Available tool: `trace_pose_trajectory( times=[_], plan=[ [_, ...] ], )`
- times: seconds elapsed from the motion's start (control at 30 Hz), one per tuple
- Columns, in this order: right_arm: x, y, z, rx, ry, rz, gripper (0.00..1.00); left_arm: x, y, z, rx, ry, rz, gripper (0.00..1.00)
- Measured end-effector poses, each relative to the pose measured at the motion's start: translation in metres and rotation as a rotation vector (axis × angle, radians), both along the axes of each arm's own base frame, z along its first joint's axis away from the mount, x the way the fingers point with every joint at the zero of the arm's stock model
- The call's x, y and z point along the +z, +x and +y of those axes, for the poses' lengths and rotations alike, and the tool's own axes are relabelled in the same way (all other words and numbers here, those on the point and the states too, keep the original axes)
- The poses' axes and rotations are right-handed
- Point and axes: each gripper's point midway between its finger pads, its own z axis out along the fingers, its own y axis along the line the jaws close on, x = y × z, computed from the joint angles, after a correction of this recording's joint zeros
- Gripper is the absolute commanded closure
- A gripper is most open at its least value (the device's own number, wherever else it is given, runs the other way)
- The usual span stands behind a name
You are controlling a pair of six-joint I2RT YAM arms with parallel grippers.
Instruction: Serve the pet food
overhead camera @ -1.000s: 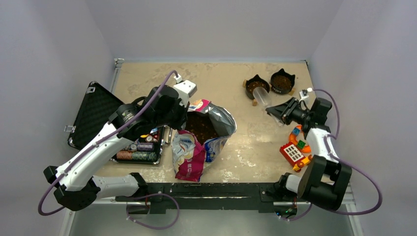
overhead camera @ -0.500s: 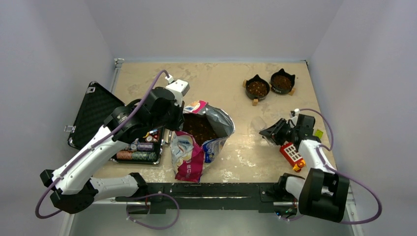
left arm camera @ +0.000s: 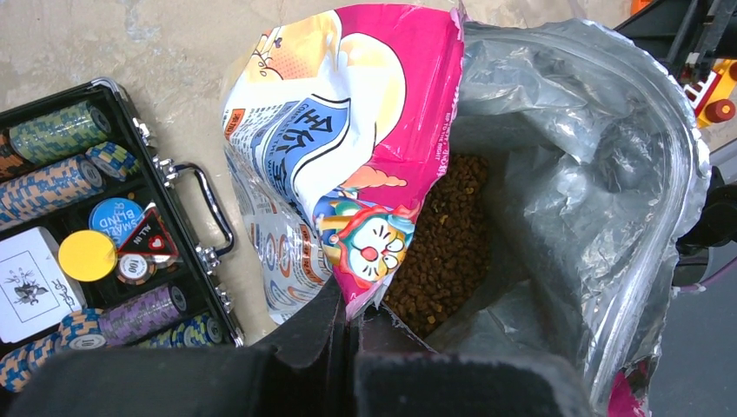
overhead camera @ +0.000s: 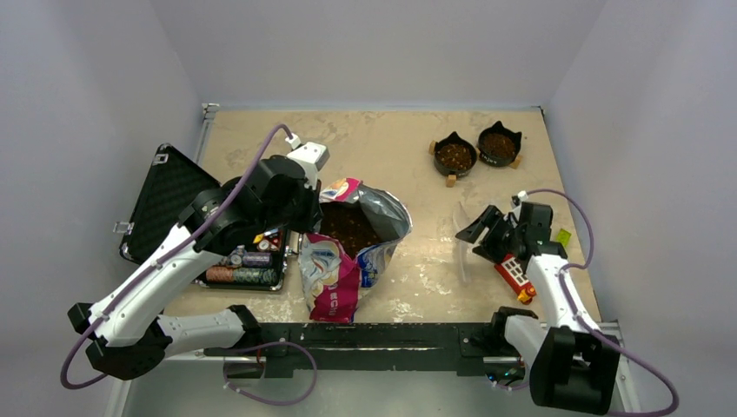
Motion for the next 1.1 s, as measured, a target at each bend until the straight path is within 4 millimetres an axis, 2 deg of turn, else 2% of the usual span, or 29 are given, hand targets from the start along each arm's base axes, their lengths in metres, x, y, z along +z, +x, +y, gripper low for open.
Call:
trace_pose_trajectory(
  times=[0.17, 0.27, 0.33, 0.4, 0.53, 0.6, 0.67, 0.77, 0.83, 0.9, 0.97, 1.03, 1.1],
  plan=[
    [0.038, 0.008, -0.001, 0.004, -0.1, -0.072, 0.26, 0.0, -0.003, 0.002, -0.005, 0.002, 0.003, 1.0],
    [0.072, 0.017, 0.014, 0.066, -0.152, -0.16, 0.28, -0.001, -0.005, 0.003, -0.017, 0.01, 0.005, 1.0],
    [0.091, 0.017, 0.035, 0.143, -0.156, -0.226, 0.31, -0.001, -0.006, 0.005, -0.031, 0.023, 0.004, 1.0],
    [0.115, 0.01, 0.065, 0.255, -0.134, -0.321, 0.31, -0.001, -0.007, 0.006, -0.046, 0.035, 0.0, 1.0],
    [0.167, -0.02, 0.13, 0.493, -0.055, -0.513, 0.32, -0.001, -0.01, 0.008, -0.074, 0.056, -0.003, 1.0],
    [0.195, -0.031, 0.152, 0.575, -0.034, -0.584, 0.32, -0.002, -0.01, 0.008, -0.08, 0.057, -0.001, 1.0],
    [0.229, -0.031, 0.17, 0.622, -0.04, -0.658, 0.32, -0.002, -0.011, 0.007, -0.084, 0.057, 0.003, 1.0],
    [0.279, -0.021, 0.194, 0.662, -0.07, -0.763, 0.32, -0.002, -0.013, 0.006, -0.092, 0.052, 0.008, 1.0],
    [0.3, -0.012, 0.207, 0.678, -0.102, -0.813, 0.33, -0.002, -0.013, 0.006, -0.096, 0.05, 0.011, 1.0],
    [0.311, -0.002, 0.22, 0.703, -0.145, -0.836, 0.34, -0.002, -0.014, 0.005, -0.098, 0.049, 0.012, 1.0],
    [0.309, 0.008, 0.233, 0.735, -0.201, -0.831, 0.35, -0.002, -0.015, 0.005, -0.101, 0.047, 0.015, 1.0],
    [0.296, 0.015, 0.244, 0.774, -0.256, -0.808, 0.36, -0.002, -0.015, 0.005, -0.103, 0.046, 0.016, 1.0],
    [0.275, 0.017, 0.254, 0.828, -0.318, -0.763, 0.37, -0.002, -0.015, 0.005, -0.103, 0.047, 0.017, 1.0]
  ],
)
